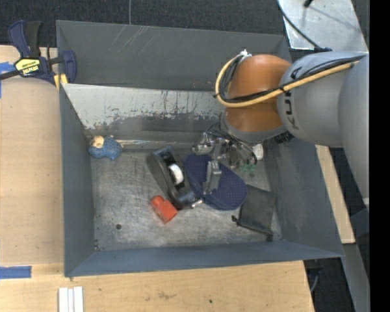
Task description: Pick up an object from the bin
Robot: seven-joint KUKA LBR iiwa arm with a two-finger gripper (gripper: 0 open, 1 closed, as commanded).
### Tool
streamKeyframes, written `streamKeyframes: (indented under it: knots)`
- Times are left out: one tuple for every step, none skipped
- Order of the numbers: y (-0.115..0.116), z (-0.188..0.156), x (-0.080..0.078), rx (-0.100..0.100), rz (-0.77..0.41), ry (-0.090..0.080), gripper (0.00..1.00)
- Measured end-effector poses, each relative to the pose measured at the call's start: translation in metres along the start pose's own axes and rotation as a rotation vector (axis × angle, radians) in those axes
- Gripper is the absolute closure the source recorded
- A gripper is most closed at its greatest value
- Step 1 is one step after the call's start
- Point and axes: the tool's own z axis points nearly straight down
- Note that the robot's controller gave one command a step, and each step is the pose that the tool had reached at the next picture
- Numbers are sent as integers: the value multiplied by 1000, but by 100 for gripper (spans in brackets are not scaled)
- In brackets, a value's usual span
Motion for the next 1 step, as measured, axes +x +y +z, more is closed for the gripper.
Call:
streamKeyframes:
  knots:
    - [-14,-167,17,2,-42,-4,100]
